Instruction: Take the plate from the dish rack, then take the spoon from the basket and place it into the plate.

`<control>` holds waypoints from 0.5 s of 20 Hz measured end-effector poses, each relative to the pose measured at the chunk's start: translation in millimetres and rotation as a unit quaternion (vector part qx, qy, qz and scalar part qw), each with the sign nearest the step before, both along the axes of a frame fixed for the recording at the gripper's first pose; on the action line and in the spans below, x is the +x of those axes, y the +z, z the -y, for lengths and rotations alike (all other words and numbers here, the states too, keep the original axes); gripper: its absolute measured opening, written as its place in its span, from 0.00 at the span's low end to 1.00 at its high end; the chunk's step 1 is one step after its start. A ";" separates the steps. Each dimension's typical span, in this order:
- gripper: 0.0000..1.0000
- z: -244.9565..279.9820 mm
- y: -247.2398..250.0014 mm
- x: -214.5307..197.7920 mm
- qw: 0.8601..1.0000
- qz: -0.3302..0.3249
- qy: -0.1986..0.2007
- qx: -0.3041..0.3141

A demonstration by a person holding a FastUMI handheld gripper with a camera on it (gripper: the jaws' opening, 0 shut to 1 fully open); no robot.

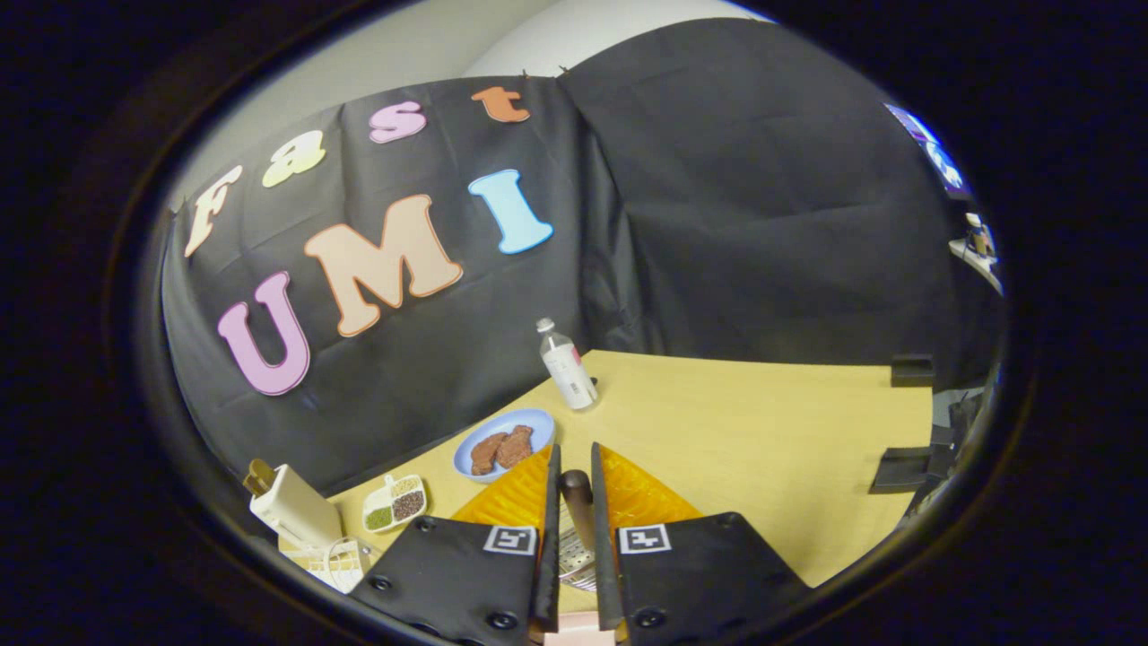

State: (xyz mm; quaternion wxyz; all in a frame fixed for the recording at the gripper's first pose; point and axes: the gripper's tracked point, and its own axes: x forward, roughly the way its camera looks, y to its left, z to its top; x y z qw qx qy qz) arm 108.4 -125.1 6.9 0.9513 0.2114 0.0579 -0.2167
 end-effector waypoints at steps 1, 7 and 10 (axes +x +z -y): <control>0.19 0.8 4.7 -1.6 1.000 -0.002 -0.003 -0.013; 0.12 -21.2 51.8 -5.2 0.997 0.020 0.017 -0.075; 0.12 -34.3 71.9 -12.7 0.994 0.021 0.018 -0.109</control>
